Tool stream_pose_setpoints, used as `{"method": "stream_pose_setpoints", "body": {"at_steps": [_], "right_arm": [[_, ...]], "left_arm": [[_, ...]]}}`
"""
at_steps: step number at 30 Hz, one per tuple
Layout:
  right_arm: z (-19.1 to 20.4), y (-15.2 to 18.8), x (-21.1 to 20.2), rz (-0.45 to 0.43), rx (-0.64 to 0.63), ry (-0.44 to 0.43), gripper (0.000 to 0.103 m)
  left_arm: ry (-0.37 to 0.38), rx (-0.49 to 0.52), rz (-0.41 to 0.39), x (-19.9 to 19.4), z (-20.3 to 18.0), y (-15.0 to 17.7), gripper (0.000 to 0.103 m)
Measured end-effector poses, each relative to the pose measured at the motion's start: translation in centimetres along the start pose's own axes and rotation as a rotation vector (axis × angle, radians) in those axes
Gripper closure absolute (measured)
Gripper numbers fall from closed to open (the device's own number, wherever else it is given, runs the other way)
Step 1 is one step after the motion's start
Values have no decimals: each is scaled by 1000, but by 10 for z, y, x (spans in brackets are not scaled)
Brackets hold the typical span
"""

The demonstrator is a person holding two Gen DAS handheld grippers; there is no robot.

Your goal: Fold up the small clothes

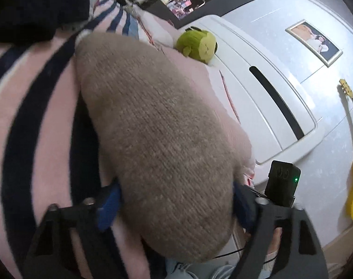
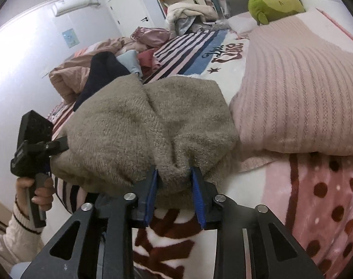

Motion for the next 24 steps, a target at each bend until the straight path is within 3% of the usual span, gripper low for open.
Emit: {"method": "stream_pose_setpoints", "body": {"at_steps": [6,10,12,14,15,16,17,18,19,22,24], "right_arm": [[19,-2,3,28,-3,-76,76],[54,2,15,98,-2,-273,76],[74,7,25,148,-12,-339,71],[80,4,31,170,-33,-330,67],[80,0,30,172,-32,-336,60],[76,-5,27,171,-18,-346,44],[67,-13,22,160,19,-351,36],[62,-18,20,150,37,-350,23],[53,-25,15,137,49,-335,16],[30,-43,21,166,43,-252,15],[14,-51,37,228,67,-254,15]], "left_arm": [[-60,57,-55,-33,-13,-3,46],[-120,98,-107,-89,-12,-6,50],[-145,103,-63,-105,-4,-2,50],[-164,86,-13,-112,7,3,49],[-161,88,-2,-115,10,4,47],[-142,97,3,-119,12,2,45],[-128,105,2,-122,14,-1,35],[-116,111,7,-125,17,-4,16],[-100,116,30,-124,20,-9,11],[-76,90,75,-116,37,-26,10],[12,8,106,-102,53,-33,10]]}}
Point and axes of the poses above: each gripper's, at about its wrist camera, not at the fingertips, and x roughly the way its jaws point, z to its left, y to its underside, the point moved 4 cm from there along x, roughly the way its jaws point, and after that the axes turned 6 degrees about y, right-handed, at the moved point
